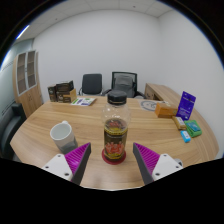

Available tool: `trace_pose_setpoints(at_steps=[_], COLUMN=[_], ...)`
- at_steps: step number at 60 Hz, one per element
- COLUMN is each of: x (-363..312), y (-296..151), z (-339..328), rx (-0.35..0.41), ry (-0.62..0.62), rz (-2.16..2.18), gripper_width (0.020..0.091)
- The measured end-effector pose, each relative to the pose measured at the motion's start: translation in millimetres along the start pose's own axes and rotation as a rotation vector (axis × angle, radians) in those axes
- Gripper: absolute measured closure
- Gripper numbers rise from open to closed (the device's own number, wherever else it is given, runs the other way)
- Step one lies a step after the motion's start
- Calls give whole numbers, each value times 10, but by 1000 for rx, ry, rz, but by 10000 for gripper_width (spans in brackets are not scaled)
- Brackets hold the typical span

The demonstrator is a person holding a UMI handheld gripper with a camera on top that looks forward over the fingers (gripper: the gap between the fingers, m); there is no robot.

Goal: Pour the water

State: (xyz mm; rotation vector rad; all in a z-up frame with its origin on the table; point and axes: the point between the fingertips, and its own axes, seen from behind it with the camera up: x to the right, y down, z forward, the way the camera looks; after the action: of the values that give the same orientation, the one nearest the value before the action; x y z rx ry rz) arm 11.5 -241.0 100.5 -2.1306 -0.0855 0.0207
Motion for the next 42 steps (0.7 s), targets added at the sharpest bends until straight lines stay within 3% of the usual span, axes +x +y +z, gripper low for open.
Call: trace_pose_setpoints(at_steps=[22,42], x=[-499,-722], y=[-127,11], z=[-1945,-2558], rx=[13,13], ry=[137,173], rz=[58,68], gripper_width=[247,247])
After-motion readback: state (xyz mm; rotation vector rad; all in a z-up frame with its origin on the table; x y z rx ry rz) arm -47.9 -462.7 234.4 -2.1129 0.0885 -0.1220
